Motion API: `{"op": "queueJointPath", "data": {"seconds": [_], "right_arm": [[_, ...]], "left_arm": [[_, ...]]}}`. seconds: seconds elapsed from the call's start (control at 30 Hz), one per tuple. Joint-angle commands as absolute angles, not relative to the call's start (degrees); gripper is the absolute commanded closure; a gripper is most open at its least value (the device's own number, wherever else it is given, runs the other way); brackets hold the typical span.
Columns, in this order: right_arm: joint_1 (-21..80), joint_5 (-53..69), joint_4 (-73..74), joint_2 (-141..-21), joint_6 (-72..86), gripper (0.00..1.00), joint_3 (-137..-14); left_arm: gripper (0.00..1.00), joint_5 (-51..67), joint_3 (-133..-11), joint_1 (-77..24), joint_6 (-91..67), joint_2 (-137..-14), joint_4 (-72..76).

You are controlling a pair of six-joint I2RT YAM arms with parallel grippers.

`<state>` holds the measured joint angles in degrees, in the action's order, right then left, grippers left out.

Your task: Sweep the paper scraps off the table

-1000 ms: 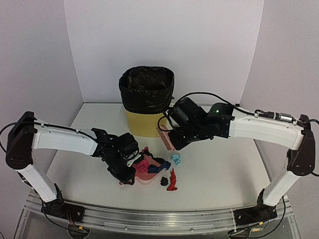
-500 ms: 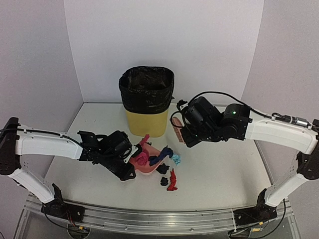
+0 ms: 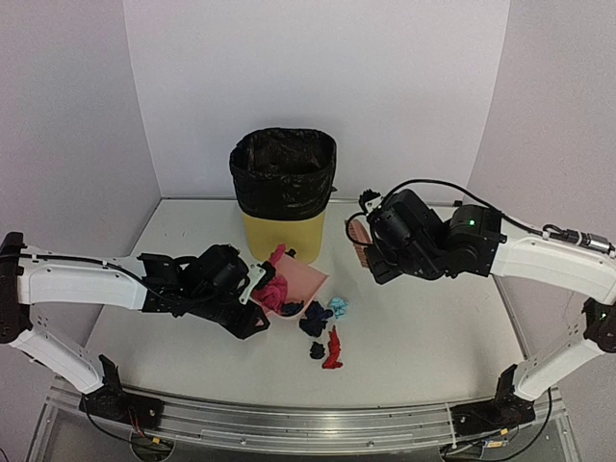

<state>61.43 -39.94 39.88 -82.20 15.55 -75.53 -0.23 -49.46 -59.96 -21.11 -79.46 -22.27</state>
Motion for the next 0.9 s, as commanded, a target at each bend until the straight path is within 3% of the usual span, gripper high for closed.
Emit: {"op": "queueJointPath", "data": {"seconds": [0.0, 0.47, 0.87], "right_arm": [[61.57, -41.81, 38.29, -79.68, 16.57, 1.00, -74.65], [61.07, -45.43, 38.33, -78.81, 16.71, 1.00, -72.98], [54.47, -42.78, 38.67, -74.82, 19.87, 1.00, -68.51]], "left_arm": [[1.00, -0.98, -52.89, -60.27, -21.60, -78.87, -22.65], [1.00, -0.18, -61.79, -60.82, -18.94, -79.59, -28.94], [1.00, 2.58, -74.36, -61.39, -19.01, -81.66, -35.74]]}}
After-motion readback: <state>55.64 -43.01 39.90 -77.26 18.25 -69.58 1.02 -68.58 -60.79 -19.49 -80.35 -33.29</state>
